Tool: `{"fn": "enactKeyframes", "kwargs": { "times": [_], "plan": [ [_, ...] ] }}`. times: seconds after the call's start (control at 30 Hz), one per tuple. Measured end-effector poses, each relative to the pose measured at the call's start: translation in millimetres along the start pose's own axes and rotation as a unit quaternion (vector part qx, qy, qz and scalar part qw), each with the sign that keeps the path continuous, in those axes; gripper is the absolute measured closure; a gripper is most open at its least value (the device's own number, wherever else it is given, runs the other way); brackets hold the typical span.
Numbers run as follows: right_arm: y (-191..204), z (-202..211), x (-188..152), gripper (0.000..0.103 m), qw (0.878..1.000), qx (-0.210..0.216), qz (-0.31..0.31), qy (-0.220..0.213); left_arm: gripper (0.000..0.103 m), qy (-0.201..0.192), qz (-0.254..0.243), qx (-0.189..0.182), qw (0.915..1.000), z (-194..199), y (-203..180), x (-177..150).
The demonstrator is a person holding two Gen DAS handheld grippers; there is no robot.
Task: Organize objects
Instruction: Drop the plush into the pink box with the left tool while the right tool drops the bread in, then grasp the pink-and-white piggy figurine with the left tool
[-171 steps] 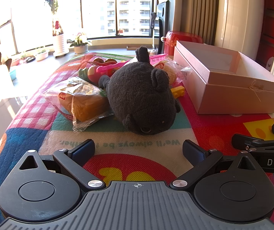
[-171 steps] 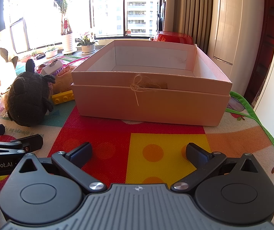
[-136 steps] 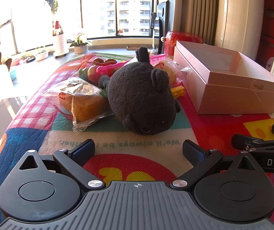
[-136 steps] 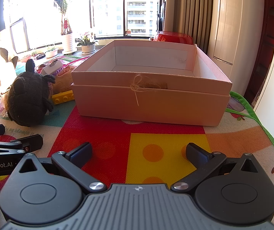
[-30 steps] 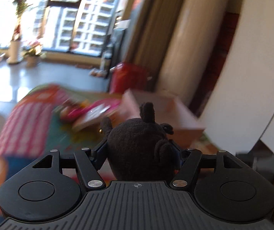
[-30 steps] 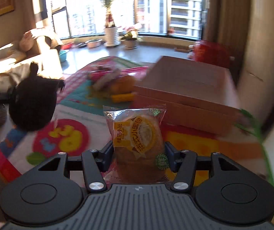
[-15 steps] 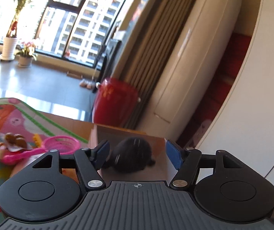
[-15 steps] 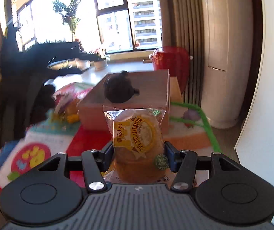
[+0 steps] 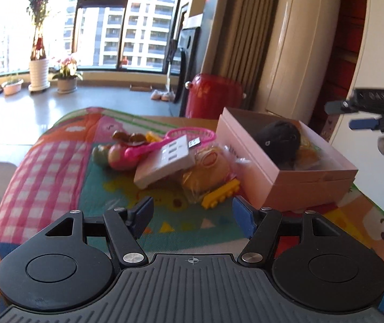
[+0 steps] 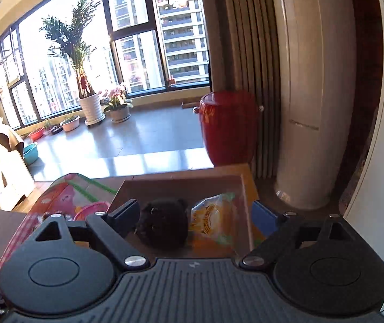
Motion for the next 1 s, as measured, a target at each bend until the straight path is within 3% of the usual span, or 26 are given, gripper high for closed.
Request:
{"fn": "enactKeyframes", "kwargs": {
  "times": [0.13,0.23,0.37,0.47,0.57,0.67,0.73,0.83,0.9,1.0],
  "plan": [
    [2,14,-37,0.008,1.0,-0.013,0.015,-0.019,0.033,-0.02,0.02,0.019,0.9994,-9,8,6],
    [2,28,-60,0.002,0.999,-0.012,0.029,-0.039,0.033,-0.033,-0.008,0.023,0.9992,-19,3,19],
    [6,33,-91,0.0,0.999,0.01,0.032,-0.026,0.033,-0.045,-0.042,0.03,0.9976,-30,4,39],
    [5,31,-109,0.0,0.999,0.02,0.018,-0.018,0.033,-0.059,0.006,0.021,0.998,-36,18,54],
    [3,20,-121,0.0,1.0,0.017,0.01,-0.007,0.033,-0.07,0.084,0.046,0.993,-41,45,68],
    [-3,17,-121,0.0,1.0,0.022,-0.013,-0.003,0.033,-0.066,0.151,0.116,0.9794,-50,77,75],
    [-6,16,-122,0.0,0.999,0.025,-0.021,0.0,0.033,-0.039,0.198,0.156,0.9669,-62,98,76],
    [-5,18,-123,0.0,0.999,0.026,-0.019,-0.003,0.033,-0.01,0.273,0.118,0.9546,-81,115,73],
    [-4,19,-123,0.0,1.0,0.025,-0.015,-0.005,0.027,-0.007,0.282,0.115,0.9524,-88,117,76],
    [-4,19,-122,0.0,1.0,0.024,-0.012,-0.004,0.027,0.0,0.247,0.13,0.9604,-98,112,80]
  ]
}}
Point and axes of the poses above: each gripper's, at about its wrist camera, not at the fingertips, and z roughly against the way its jaws point, y to its left, x to its top, the point moved 4 cm from there along -z, roughly the way its jaws point, and after that the axes turned 9 degrees about -x, right-handed, at the moved point
